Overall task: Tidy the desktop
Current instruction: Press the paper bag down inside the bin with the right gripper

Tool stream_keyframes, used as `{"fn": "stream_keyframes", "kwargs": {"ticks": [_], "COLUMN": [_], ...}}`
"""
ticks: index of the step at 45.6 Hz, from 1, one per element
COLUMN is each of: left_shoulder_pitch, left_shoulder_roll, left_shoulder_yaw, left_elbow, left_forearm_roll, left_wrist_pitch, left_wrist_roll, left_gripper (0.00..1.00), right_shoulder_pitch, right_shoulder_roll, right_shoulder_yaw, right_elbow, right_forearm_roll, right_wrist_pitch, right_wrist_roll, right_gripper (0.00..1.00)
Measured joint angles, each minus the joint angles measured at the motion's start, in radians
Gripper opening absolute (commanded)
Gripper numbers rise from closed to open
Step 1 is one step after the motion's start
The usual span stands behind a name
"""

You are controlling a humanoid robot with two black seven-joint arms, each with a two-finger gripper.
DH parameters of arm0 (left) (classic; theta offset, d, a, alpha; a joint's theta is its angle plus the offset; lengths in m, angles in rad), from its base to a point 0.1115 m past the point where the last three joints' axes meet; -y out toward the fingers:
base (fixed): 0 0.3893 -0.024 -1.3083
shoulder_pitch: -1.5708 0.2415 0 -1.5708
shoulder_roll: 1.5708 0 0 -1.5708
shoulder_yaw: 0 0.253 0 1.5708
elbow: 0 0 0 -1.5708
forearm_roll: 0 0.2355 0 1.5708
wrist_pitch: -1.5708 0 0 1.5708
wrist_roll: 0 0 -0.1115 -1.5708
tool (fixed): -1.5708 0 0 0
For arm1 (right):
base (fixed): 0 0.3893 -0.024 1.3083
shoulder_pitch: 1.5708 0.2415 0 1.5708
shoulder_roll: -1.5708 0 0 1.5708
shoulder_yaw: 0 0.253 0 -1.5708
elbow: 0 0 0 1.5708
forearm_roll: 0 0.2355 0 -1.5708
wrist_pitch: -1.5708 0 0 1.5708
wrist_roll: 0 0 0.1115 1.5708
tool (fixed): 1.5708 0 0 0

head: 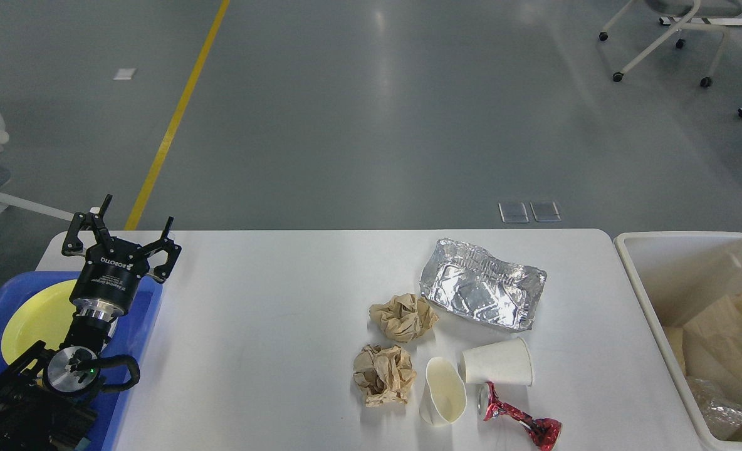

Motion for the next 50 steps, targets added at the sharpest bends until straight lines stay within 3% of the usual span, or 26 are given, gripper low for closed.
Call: {"fn": "stream_keyframes", "kwargs": {"ticks": [18,19,24,26,35,50], "left_shoulder_pitch": [0.000,0.000,0.000,0.000,0.000,0.000], "left_shoulder_roll": [0.000,0.000,0.000,0.000,0.000,0.000], "left_shoulder_yaw": [0.000,0.000,0.000,0.000,0.000,0.000], "left_elbow": [0.000,0.000,0.000,0.000,0.000,0.000], "left_forearm_roll": [0.001,0.001,0.001,0.001,0.001,0.000], "left_wrist_pitch": [0.000,0.000,0.000,0.000,0.000,0.000], "left_wrist_roll": [0.000,0.000,0.000,0.000,0.000,0.000], "left_gripper": [0.96,0.96,0.96,0.96,0.96,0.96], "right_shoulder_pitch": [-0.064,-0.065,-0.065,-0.065,-0.065,-0.029], "right_shoulder_roll": [0.048,0.053,0.056,0.056,0.056,0.036], "right_shoulder_yaw": [0.023,0.023,0.024,0.024,0.029,0.019], "right_elbow": [-0.007,-0.007,-0.007,-0.007,0.005,0.048], "right_forearm_roll": [-0.014,-0.015,-0.015,-0.014,-0.013,-0.028], "right_wrist_pitch": [-0.053,-0.057,-0.061,-0.066,-0.123,-0.108], "right_wrist_roll": [-0.004,-0.004,-0.004,-0.003,-0.001,0.000], "right_gripper": [0.00,0.07,0.79,1.00,1.00,1.00]}}
